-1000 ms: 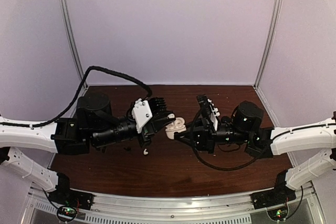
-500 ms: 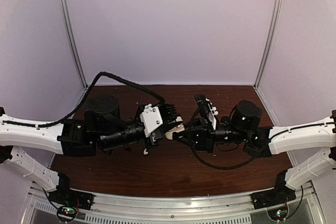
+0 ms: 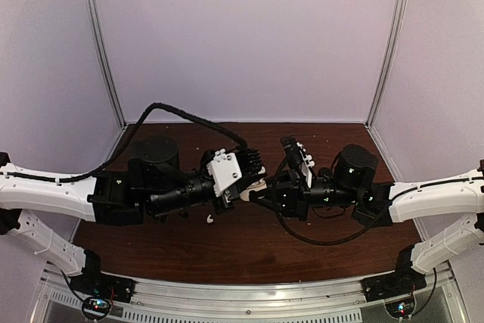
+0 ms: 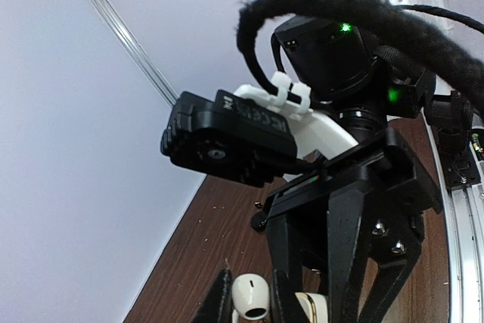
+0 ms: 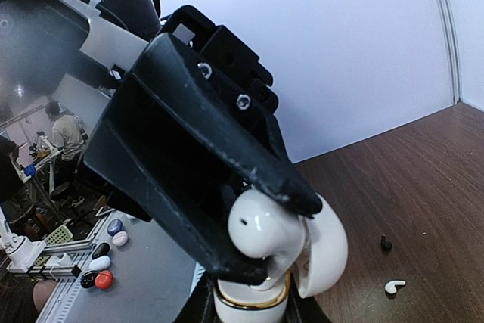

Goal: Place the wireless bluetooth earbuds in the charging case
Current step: Insert the right earbud into the right side groove of the charging case.

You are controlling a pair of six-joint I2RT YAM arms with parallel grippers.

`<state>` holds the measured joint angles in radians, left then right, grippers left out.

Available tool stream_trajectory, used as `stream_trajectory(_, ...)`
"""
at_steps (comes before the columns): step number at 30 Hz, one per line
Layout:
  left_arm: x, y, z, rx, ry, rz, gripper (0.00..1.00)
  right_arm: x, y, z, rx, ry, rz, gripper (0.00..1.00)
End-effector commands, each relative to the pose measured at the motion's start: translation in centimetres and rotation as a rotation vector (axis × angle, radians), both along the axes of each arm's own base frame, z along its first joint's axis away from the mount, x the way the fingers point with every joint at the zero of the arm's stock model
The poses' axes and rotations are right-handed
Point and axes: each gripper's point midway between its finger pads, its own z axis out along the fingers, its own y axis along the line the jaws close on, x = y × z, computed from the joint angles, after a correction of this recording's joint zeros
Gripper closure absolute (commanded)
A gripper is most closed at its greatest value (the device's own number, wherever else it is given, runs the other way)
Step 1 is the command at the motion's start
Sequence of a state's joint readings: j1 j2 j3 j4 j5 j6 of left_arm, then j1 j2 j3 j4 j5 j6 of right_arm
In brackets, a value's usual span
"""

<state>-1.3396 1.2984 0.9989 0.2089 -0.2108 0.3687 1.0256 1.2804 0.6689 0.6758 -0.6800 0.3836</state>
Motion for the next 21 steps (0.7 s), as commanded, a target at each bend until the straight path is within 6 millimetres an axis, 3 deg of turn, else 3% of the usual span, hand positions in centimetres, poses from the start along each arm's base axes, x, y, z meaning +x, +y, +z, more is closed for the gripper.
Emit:
stream_trajectory(1, -0.3, -0.7, 1.2, -0.021, -0.012, -0.004, 0.86, 0.4, -0.6, 3.6, 0.083, -0.066, -0.058, 1.0)
stream_trajectory(7, -0.6, -0.8, 0.9, -0.017, -0.003, -0.004, 0.86, 1.6, -1.3, 4.9, 0.109, -0.069, -0.145, 1.0)
stream_trajectory(21, 0.2, -1.9, 0.5, -0.009, 0.014, 0.068, 0.88, 3.5, -1.3, 4.9, 0.084, -0.047, -0.255, 1.0)
